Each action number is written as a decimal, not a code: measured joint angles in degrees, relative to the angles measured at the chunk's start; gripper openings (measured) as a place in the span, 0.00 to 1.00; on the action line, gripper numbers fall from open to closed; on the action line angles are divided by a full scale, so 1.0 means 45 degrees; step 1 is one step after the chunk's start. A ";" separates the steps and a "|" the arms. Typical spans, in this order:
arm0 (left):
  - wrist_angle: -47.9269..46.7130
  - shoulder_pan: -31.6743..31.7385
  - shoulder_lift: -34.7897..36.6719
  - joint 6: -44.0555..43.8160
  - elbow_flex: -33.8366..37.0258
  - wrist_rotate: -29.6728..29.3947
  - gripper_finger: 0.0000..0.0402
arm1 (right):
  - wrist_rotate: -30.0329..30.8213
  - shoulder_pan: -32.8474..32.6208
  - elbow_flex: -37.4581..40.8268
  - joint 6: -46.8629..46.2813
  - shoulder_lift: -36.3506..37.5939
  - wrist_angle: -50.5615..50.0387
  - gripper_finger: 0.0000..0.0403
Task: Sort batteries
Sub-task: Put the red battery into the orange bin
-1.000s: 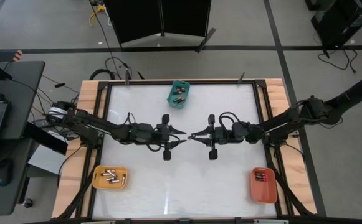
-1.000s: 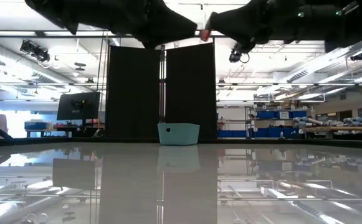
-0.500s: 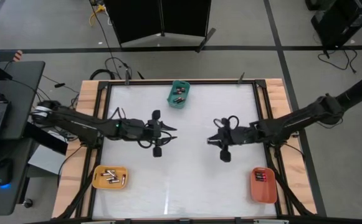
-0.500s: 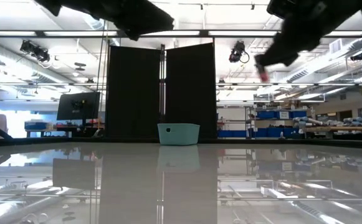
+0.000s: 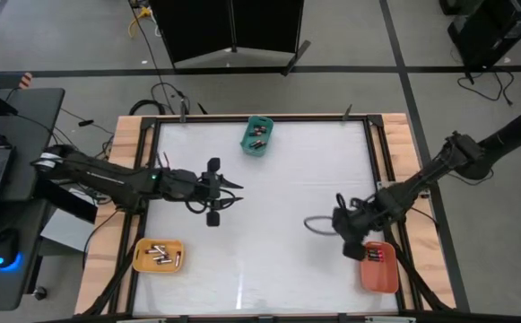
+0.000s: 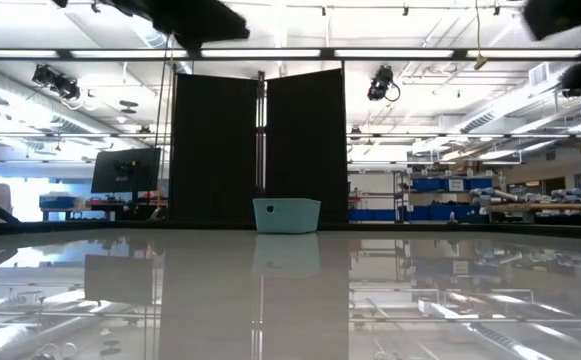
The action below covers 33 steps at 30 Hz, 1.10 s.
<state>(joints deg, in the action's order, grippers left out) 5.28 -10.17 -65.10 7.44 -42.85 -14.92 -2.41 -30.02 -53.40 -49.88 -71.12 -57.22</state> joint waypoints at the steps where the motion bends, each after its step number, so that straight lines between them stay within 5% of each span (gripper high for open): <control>1: -0.0101 0.0000 0.0147 0.0001 0.0005 -0.0004 0.37 | -0.0373 -0.0339 -0.0069 -0.0201 -0.0108 -0.0272 0.15; 16: -0.0873 0.0010 0.1452 0.0112 -0.0005 -0.0510 0.37 | -0.2568 -0.3975 0.0747 -0.2587 -0.1995 -0.1069 0.14; 33: -0.0884 0.0010 0.1447 0.0112 0.0000 -0.0578 0.37 | -0.3304 -0.4624 0.0770 -0.1661 -0.3756 0.0790 0.15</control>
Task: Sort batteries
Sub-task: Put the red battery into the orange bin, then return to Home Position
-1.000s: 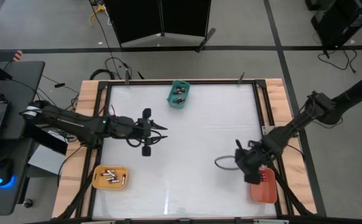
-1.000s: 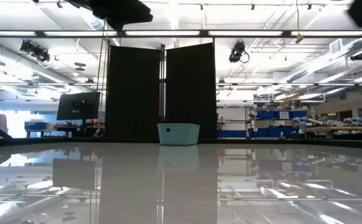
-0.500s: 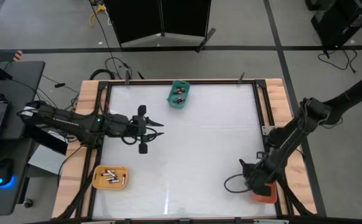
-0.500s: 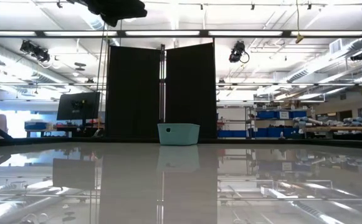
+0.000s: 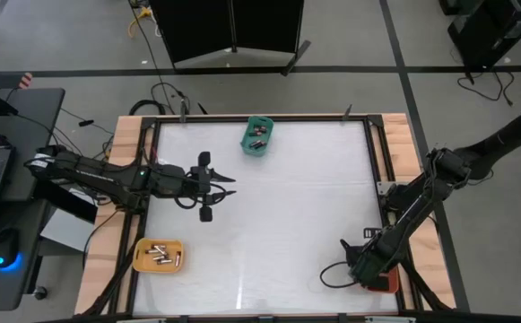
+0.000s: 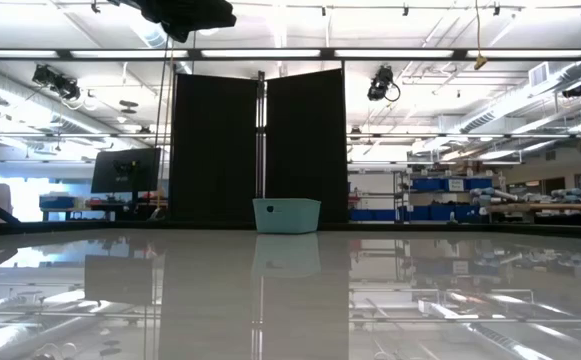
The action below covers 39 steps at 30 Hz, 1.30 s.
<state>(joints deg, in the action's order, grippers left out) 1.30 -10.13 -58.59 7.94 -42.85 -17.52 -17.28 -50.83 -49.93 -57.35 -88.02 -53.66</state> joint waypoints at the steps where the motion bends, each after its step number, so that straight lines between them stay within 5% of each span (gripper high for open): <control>1: 0.0000 0.0000 0.0000 -0.0004 0.0000 -0.0005 0.37 | -0.0078 -0.0033 0.0009 0.0029 -0.0045 -0.0019 0.15; 14: -0.0098 0.0000 -0.0005 -0.0097 -0.0005 -0.0010 0.37 | -0.0430 -0.0131 0.0053 0.1121 -0.0951 -0.0290 0.15; 30: -0.0389 0.0005 -0.0010 -0.0102 -0.0001 -0.0811 0.37 | -0.0443 -0.0131 -0.0177 0.0834 -0.0944 -0.0527 0.33; 39: -0.0688 0.0005 -0.0010 -0.0141 -0.0002 -0.0801 0.35 | 0.0564 0.0116 -0.2429 0.2133 -0.0859 -0.2760 0.14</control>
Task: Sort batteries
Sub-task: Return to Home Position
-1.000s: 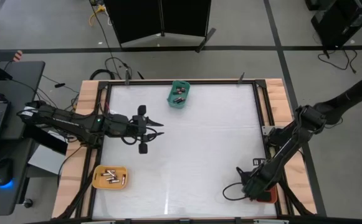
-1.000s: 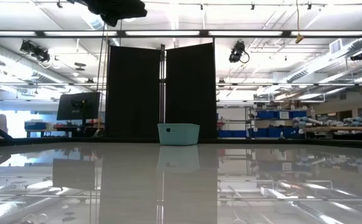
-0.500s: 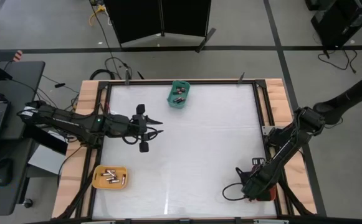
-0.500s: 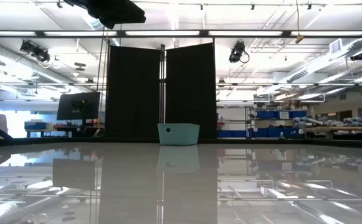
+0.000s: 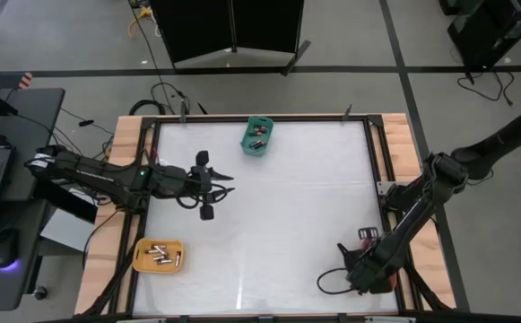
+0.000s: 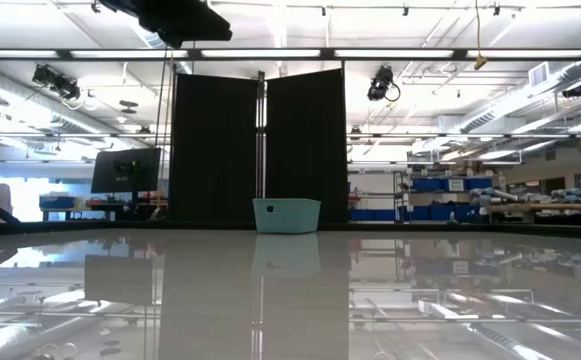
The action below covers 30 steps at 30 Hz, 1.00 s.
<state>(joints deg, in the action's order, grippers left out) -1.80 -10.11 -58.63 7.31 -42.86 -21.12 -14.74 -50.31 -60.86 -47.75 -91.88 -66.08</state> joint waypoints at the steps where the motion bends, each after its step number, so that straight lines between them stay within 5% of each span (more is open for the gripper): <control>1: -0.0043 0.0000 0.0000 -0.0004 0.0002 0.0002 0.34 | 0.0373 0.0113 -0.0148 0.0207 0.0111 -0.0134 0.10; 11: -0.0131 0.0000 0.0000 0.0306 0.0002 0.0558 0.03 | 0.5345 0.2220 0.0659 0.2976 0.3164 0.0560 0.02; 15: 0.0395 -0.0005 -0.0070 0.0355 0.0002 0.0731 0.03 | 0.6853 0.3661 0.1946 0.5339 0.4804 0.3064 0.02; 21: 0.0915 0.0000 -0.0343 0.0640 -0.0003 0.0850 0.02 | 0.6864 0.6687 0.4602 0.9708 0.6863 0.8488 0.01; 30: 0.1802 0.0000 -0.0602 0.0909 0.0002 0.0855 0.02 | 0.3970 1.1271 0.7683 1.3336 0.8345 1.6053 0.01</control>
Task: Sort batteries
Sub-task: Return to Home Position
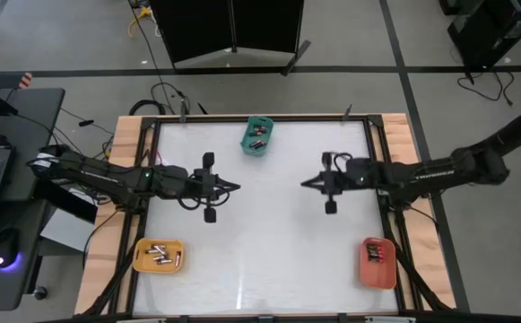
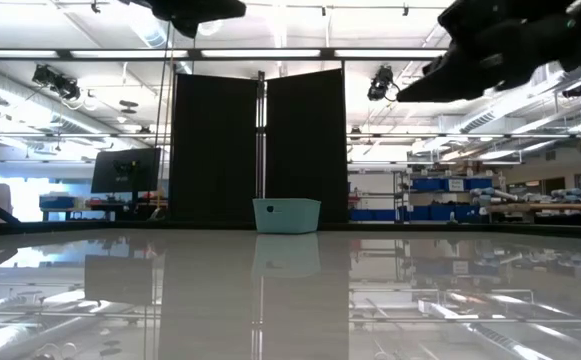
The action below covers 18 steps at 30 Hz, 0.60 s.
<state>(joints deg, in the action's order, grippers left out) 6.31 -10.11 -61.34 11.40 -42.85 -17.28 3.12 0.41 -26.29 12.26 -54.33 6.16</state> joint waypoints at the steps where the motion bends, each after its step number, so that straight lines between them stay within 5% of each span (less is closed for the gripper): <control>1: 0.0102 0.0000 0.0004 0.0005 0.0000 0.0002 0.02 | -0.0264 0.0373 0.0241 0.0212 0.0055 0.0594 0.01; 9: 0.0685 -0.0010 0.0009 -0.0034 0.0000 0.0591 0.02 | -0.3536 0.3150 0.2397 0.0628 0.0805 0.4176 0.01; 18: 0.1946 0.0274 -0.0278 0.0341 0.0130 0.1285 0.02 | -0.3368 0.4029 0.5121 0.0276 0.3297 0.6504 0.01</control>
<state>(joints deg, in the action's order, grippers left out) 15.07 -8.88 -62.59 12.93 -42.27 -11.50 -12.03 18.54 -3.24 13.50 -39.50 35.43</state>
